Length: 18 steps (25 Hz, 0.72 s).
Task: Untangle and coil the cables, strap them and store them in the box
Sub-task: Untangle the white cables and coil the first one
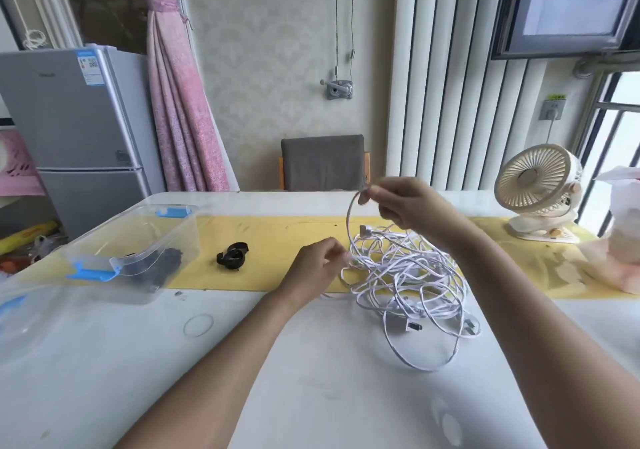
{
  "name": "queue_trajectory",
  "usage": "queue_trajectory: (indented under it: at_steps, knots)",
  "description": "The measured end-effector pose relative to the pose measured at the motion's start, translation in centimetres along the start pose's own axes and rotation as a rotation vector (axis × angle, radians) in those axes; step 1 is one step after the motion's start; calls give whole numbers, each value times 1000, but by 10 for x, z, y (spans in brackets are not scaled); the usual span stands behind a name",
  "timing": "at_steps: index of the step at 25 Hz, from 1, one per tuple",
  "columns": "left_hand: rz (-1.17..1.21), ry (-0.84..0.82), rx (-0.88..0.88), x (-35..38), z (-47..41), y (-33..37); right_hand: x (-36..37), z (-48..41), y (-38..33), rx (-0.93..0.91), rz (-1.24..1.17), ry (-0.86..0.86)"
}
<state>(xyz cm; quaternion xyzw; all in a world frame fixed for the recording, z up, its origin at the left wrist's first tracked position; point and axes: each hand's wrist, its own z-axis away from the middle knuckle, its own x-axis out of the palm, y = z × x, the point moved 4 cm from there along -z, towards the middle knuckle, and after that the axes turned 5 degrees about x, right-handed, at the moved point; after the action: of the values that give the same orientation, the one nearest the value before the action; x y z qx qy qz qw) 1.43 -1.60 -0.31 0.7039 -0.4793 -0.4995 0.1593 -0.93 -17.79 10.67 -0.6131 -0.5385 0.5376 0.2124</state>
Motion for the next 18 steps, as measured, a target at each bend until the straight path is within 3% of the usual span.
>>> queue_trajectory:
  at_steps: [3,4,7,9,14,16,18]
  knots:
    - [91,-24,-106,5,4,-11,-10,-18,-9,-27,-227,-13]
    - [54,58,-116,-3,1,-11,-14,-24,-12,-48,-237,-4]
    - [-209,549,-188,-62,-5,-19,-34,-37,-15,-87,-334,97]
    - [-239,697,-305,-96,0,-37,-45,-40,-9,-87,-405,187]
    - [-365,617,-386,-97,4,-63,-41,-42,25,36,-387,240]
    - [-458,502,-407,-98,1,-67,-42,-42,38,123,-315,193]
    - [-549,400,-307,-94,-3,-61,-43,-40,45,165,-218,97]
